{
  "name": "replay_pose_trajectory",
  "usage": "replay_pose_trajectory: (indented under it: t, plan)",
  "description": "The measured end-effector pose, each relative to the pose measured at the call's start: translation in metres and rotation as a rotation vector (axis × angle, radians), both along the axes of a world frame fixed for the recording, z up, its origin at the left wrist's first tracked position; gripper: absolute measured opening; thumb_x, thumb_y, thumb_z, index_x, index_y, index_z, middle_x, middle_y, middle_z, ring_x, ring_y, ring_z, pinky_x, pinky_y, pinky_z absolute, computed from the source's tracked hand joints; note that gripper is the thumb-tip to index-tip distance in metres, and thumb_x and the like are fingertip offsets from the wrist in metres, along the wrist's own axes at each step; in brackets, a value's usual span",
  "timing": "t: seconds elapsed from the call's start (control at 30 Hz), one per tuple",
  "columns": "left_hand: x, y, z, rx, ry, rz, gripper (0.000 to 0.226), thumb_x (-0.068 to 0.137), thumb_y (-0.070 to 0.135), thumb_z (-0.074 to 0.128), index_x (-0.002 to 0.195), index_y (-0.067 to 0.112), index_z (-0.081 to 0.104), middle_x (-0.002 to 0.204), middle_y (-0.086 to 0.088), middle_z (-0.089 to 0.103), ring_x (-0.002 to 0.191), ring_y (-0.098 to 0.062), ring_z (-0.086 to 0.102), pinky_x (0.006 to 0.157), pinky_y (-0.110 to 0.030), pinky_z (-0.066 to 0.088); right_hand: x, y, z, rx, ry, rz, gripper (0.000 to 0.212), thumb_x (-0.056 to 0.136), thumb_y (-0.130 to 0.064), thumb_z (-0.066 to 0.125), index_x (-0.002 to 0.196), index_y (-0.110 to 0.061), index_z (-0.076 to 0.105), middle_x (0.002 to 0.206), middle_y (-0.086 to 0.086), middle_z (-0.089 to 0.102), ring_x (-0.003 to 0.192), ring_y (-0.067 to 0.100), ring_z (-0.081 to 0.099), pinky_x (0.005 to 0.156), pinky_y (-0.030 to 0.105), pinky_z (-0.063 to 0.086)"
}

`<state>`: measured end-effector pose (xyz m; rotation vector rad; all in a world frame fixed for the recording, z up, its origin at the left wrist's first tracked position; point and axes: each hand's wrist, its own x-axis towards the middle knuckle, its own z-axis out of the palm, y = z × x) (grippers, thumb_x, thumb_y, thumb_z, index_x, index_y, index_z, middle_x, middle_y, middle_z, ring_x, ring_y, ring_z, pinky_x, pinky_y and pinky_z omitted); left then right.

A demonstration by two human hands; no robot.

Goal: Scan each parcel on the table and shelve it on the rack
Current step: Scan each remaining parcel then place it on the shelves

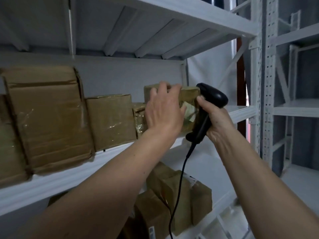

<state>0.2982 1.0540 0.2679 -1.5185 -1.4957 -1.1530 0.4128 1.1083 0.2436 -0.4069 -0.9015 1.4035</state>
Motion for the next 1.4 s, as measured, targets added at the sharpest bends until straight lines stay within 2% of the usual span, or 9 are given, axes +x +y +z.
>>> replay_pose_trajectory:
  t: [0.13, 0.27, 0.37, 0.57, 0.63, 0.77, 1.03, 1.27, 1.4]
  plan:
    - [-0.007, 0.003, 0.008, -0.08, -0.019, 0.056, 0.054, 0.083, 0.039, 0.073, 0.131, 0.025, 0.052, 0.124, -0.003, 0.05, 0.084, -0.018, 0.055, 0.064, -0.032, 0.034, -0.017, 0.0, -0.015, -0.035, -0.026, -0.105, 0.02, 0.082, -0.016, 0.076, 0.099, -0.009, 0.07, 0.087, 0.008, 0.075, 0.084, 0.025, 0.073, 0.071, 0.038, 0.059]
    - [-0.006, 0.003, 0.004, -0.147, -0.033, 0.063, 0.063, 0.085, 0.031, 0.072, 0.141, 0.023, 0.042, 0.138, -0.006, 0.043, 0.081, -0.016, 0.053, 0.065, -0.03, 0.036, -0.022, -0.008, -0.026, -0.033, -0.064, -0.176, 0.017, 0.08, -0.02, 0.077, 0.095, -0.015, 0.07, 0.079, -0.002, 0.074, 0.072, 0.009, 0.071, 0.066, 0.026, 0.052]
    - [-0.004, -0.005, -0.001, -0.09, -0.076, 0.001, 0.064, 0.083, 0.023, 0.074, 0.14, 0.023, 0.044, 0.14, -0.006, 0.04, 0.082, -0.011, 0.048, 0.067, -0.024, 0.037, -0.019, -0.019, -0.03, -0.023, -0.061, -0.219, 0.013, 0.081, -0.019, 0.076, 0.092, -0.02, 0.068, 0.082, -0.005, 0.072, 0.077, 0.006, 0.068, 0.067, 0.023, 0.047]
    - [-0.015, -0.055, -0.024, -0.034, -0.492, -0.358, 0.025, 0.088, 0.017, 0.065, 0.112, 0.024, 0.062, 0.087, 0.013, 0.059, 0.074, -0.002, 0.055, 0.065, -0.018, 0.043, -0.023, -0.067, -0.035, 0.039, -0.092, -0.355, 0.019, 0.08, -0.016, 0.075, 0.097, -0.022, 0.067, 0.085, -0.007, 0.065, 0.091, 0.012, 0.062, 0.085, 0.03, 0.05]
    - [-0.027, -0.079, -0.042, -0.087, -0.628, -0.441, 0.015, 0.09, 0.015, 0.059, 0.098, 0.025, 0.067, 0.073, 0.015, 0.061, 0.066, 0.002, 0.057, 0.06, -0.013, 0.042, -0.032, -0.092, -0.043, 0.085, -0.139, -0.281, 0.016, 0.08, -0.013, 0.075, 0.091, -0.021, 0.068, 0.073, -0.008, 0.065, 0.078, 0.009, 0.063, 0.074, 0.027, 0.051]
    - [-0.065, -0.138, -0.088, -0.2, -0.767, -0.458, 0.031, 0.092, 0.008, 0.047, 0.082, 0.026, 0.069, 0.051, 0.016, 0.055, 0.048, -0.001, 0.047, 0.047, -0.015, 0.036, -0.068, -0.152, -0.066, 0.148, -0.204, -0.007, 0.012, 0.081, -0.003, 0.07, 0.079, -0.015, 0.067, 0.06, -0.002, 0.059, 0.06, 0.012, 0.056, 0.061, 0.027, 0.048]
    - [-0.182, -0.3, -0.169, -0.25, -0.844, -0.199, 0.017, 0.089, 0.012, 0.058, 0.08, 0.017, 0.071, 0.053, 0.01, 0.056, 0.048, -0.002, 0.048, 0.049, -0.017, 0.039, -0.178, -0.285, -0.124, 0.194, -0.415, 0.332, 0.016, 0.08, -0.009, 0.074, 0.068, -0.017, 0.069, 0.058, 0.003, 0.059, 0.055, 0.015, 0.057, 0.056, 0.026, 0.049]
    - [-0.276, -0.478, -0.229, -0.365, -0.892, 0.025, 0.032, 0.088, 0.016, 0.059, 0.056, 0.011, 0.058, 0.051, 0.007, 0.051, 0.05, -0.008, 0.045, 0.053, -0.026, 0.04, -0.276, -0.419, -0.181, 0.115, -0.54, 0.482, 0.013, 0.077, -0.012, 0.079, 0.084, -0.02, 0.071, 0.061, -0.004, 0.066, 0.057, 0.01, 0.063, 0.056, 0.026, 0.052]
    - [-0.328, -0.581, -0.263, -0.459, -1.052, 0.148, 0.024, 0.089, 0.025, 0.063, 0.07, 0.012, 0.07, 0.062, 0.002, 0.063, 0.056, -0.009, 0.053, 0.057, -0.027, 0.041, -0.326, -0.496, -0.217, 0.096, -0.571, 0.59, 0.017, 0.077, -0.006, 0.078, 0.081, -0.02, 0.07, 0.059, -0.003, 0.065, 0.054, 0.01, 0.061, 0.053, 0.022, 0.052]
